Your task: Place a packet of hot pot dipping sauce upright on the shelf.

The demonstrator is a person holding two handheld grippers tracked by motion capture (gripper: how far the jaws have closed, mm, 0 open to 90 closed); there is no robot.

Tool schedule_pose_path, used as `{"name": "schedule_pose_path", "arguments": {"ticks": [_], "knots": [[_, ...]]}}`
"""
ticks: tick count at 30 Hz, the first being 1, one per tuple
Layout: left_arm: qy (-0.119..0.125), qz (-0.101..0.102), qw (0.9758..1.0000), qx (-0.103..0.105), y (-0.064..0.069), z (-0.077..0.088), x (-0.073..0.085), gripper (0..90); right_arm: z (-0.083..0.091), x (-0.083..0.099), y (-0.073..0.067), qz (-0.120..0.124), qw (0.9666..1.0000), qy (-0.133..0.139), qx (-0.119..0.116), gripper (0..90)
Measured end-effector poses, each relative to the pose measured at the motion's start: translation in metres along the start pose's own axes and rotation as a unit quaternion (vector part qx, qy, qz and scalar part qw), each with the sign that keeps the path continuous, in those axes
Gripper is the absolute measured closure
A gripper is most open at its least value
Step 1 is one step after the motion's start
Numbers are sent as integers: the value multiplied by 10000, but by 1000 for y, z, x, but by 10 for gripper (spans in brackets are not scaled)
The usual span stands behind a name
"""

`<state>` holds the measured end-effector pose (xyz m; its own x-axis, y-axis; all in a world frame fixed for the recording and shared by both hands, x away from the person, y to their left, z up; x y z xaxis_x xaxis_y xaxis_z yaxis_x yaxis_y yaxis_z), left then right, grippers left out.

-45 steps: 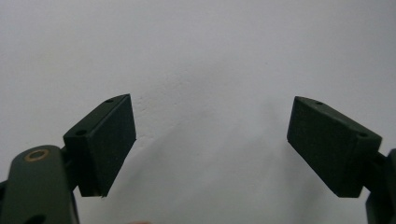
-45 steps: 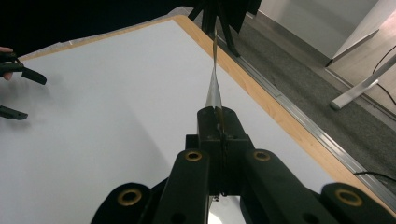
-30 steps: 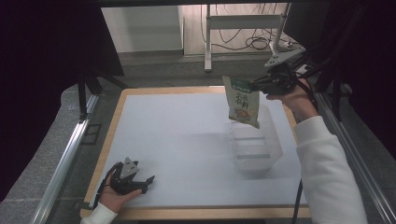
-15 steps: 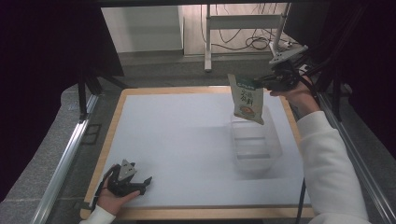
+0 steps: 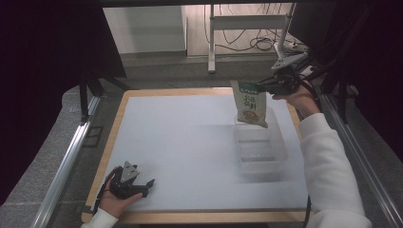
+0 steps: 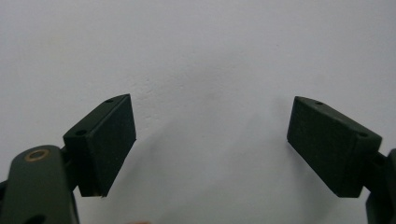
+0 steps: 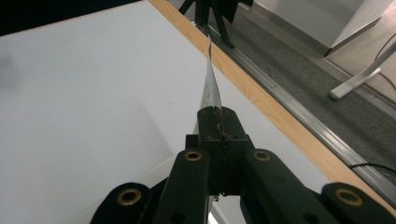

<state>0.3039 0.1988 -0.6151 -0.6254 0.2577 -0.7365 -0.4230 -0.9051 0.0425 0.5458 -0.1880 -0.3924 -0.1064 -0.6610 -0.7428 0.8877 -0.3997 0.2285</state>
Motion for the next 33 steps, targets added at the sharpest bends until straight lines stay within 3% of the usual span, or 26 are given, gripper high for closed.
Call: {"name": "schedule_pose_path", "arguments": {"ticks": [4, 9, 13, 15, 18, 20, 23, 27, 33], "knots": [[42, 23, 10000, -2, -1, 2, 0, 154, -5, 6, 2, -56, 10000, 17, 69, 890], [78, 24, 10000, 36, 0, 4, -1, 154, -13, 18, 1, -122, 9998, -160, 94, 878], [88, 23, 9999, 95, 3, 4, -2, 154, -8, 18, 5, -523, 9985, 97, 160, 821], [110, 30, 9998, 154, 5, 4, -4, 154, -5, 18, 6, -554, 9981, 47, 255, 758], [126, -13, 9997, 188, 6, 4, -5, 154, -2, 18, 4, -540, 9974, -63, 476, 589], [132, -27, 9997, 206, 7, 3, -6, 153, 1, 15, 2, -584, 9963, 17, 625, 524], [156, -46, 9996, 243, 8, 4, -8, 153, 7, 8, -2, -1029, 9913, 176, 800, 390], [223, -73, 9993, 290, 9, 6, -11, 153, 13, 1, -20, -1053, 9907, 206, 835, 315], [287, -87, 9988, 377, 11, 7, -13, 153, 14, -5, -62, -966, 9923, 333, 701, 249]]}}
Point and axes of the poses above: each handheld gripper's, and its own axes: z roughly backward along the jaws, x roughly out of its underside, y roughly to its right, the point moved 10 cm from there along -z, roughly forward along the jaws, and after that the axes turned 10 degrees about z, right-handed, at the moved point
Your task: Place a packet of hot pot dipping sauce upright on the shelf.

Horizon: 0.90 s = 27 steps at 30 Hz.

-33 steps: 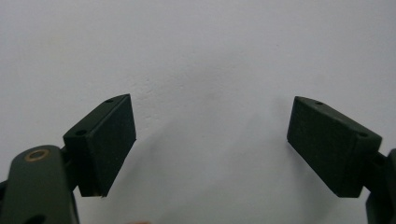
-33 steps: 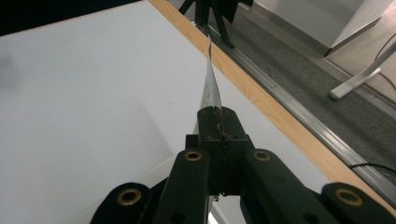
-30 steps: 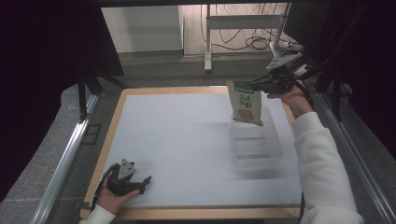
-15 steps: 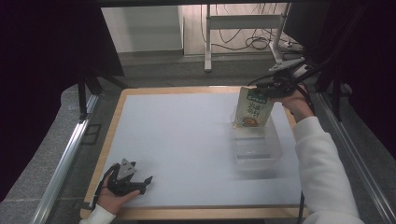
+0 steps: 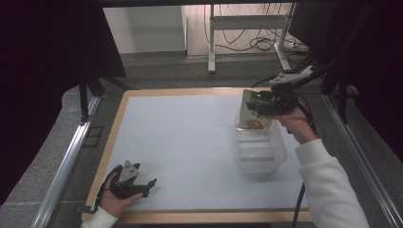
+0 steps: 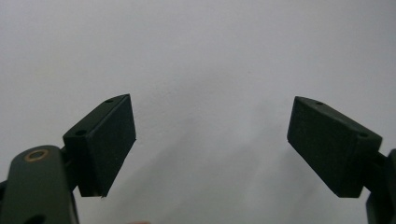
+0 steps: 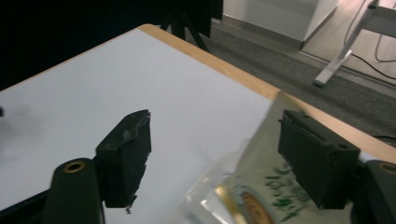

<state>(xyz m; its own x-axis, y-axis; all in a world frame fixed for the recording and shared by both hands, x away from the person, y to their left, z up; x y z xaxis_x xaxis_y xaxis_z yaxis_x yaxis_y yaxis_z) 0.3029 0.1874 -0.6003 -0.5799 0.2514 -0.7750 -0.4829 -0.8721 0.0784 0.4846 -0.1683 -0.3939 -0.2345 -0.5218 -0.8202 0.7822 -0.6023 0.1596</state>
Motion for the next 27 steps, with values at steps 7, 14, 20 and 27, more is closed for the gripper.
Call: {"name": "schedule_pose_path", "arguments": {"ticks": [7, 14, 20, 27], "knots": [[6, -8, 10000, 43, 0, -1, -2, 153, -4, 19, -60, -84, 9997, 68, -230, 206], [-21, -3, 10000, 49, 1, -3, -1, 153, -22, 49, -118, -141, 9980, 60, -612, 204], [-83, 3, 10000, 6, 0, -5, 1, 153, -32, 57, -154, 6, 9959, 65, -901, 201], [-76, -1, 10000, -11, 1, -5, 1, 153, -46, 73, -194, 47, 9918, -102, -1275, 195]]}}
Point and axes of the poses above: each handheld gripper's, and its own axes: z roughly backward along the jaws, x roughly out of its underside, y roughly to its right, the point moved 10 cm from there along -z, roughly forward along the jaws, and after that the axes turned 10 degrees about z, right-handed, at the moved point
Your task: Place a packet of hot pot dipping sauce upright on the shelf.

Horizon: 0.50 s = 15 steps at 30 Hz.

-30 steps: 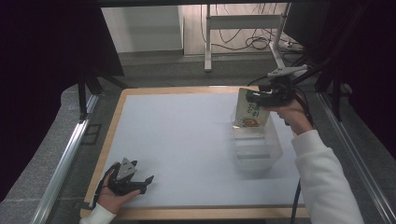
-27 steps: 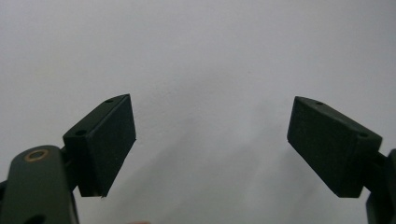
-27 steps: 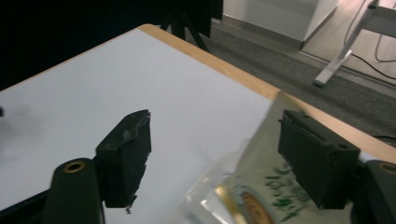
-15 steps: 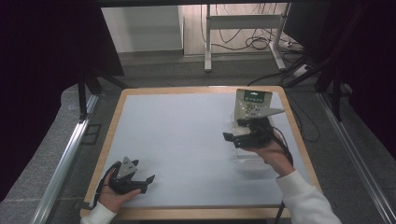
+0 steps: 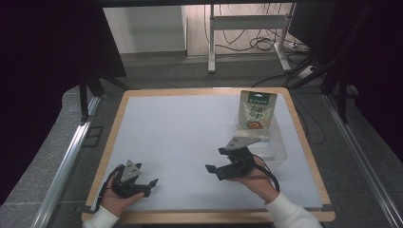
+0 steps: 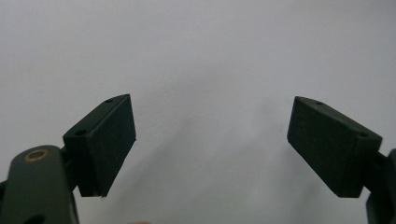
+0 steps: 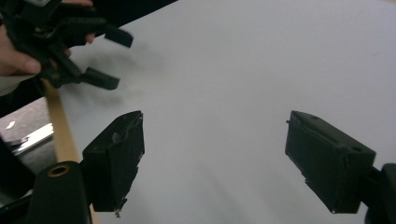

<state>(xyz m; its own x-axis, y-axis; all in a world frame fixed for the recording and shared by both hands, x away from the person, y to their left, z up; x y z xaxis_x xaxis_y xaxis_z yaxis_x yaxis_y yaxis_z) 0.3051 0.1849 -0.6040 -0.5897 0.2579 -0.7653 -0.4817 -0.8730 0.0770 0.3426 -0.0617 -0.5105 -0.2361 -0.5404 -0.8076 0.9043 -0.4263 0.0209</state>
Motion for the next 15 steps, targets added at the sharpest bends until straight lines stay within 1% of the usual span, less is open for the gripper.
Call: {"name": "schedule_pose_path", "arguments": {"ticks": [2, 5, 8, 10, 14, 15], "knots": [[28, 13, 10000, -3, 0, 1, 0, 153, -6, 5, -9, -41, 9999, -65, -132, 195], [55, 36, 10000, -7, 0, 2, -1, 153, -13, 10, -13, 93, 9997, -208, -102, 189], [53, 20, 10000, 1, 0, 2, -1, 153, -19, 16, -13, 166, 9992, -357, -5, 183], [52, 17, 10000, 11, -1, 2, -1, 153, -21, 18, -13, 181, 9991, -382, 9, 182], [56, 9, 10000, 8, -2, 3, -1, 153, -22, 17, -15, 220, 9993, -294, 82, 181], [68, 35, 10000, -1, -2, 3, -1, 153, -22, 17, -15, 212, 9994, -278, 82, 179]]}}
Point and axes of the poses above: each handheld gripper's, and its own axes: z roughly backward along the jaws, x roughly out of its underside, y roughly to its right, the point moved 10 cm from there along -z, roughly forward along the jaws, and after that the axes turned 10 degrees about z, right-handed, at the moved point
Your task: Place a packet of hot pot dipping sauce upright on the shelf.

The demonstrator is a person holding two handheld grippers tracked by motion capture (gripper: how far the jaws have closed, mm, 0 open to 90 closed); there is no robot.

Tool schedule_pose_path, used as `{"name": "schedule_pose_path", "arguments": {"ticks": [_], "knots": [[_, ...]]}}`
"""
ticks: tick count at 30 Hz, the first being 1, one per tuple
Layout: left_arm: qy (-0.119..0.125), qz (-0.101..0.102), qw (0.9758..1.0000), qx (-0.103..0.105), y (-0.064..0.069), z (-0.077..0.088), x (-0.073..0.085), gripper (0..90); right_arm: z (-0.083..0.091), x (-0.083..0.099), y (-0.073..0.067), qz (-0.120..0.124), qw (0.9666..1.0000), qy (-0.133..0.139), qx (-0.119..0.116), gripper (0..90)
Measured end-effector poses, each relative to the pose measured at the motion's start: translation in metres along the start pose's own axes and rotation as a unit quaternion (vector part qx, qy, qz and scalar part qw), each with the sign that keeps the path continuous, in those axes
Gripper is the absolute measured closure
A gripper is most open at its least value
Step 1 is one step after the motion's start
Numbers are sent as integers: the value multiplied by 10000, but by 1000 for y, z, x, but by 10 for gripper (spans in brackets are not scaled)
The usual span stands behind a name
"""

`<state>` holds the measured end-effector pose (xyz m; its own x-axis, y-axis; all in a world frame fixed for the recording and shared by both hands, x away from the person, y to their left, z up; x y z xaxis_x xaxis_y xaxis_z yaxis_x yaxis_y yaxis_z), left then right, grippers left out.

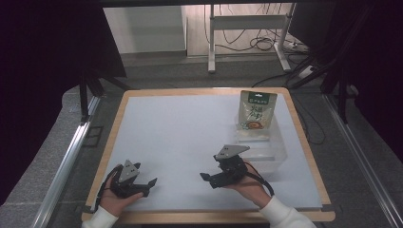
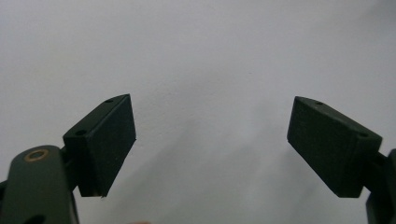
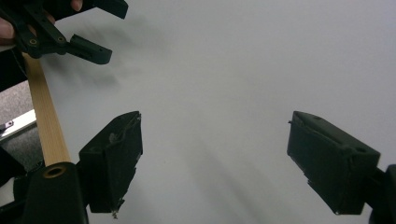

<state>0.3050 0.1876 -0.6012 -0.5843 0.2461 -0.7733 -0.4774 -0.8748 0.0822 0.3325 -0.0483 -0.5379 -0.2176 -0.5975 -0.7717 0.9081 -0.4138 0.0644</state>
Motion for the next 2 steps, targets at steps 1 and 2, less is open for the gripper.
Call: {"name": "schedule_pose_path", "arguments": {"ticks": [1, 2], "knots": [[-10, 11, 10000, 2, 0, 0, 0, 153, -1, 0, -1, -13, 10000, 24, 2, 179], [-14, 19, 10000, 9, 0, 0, 0, 153, -2, -1, -2, 2, 10000, 42, 5, 178]]}}
Point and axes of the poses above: each handheld gripper's, and its own axes: z roughly backward along the jaws, x roughly out of its underside, y roughly to its right, the point moved 10 cm from there along -z, roughly forward along the jaws, and after that the axes turned 10 degrees about z, right-handed, at the moved point
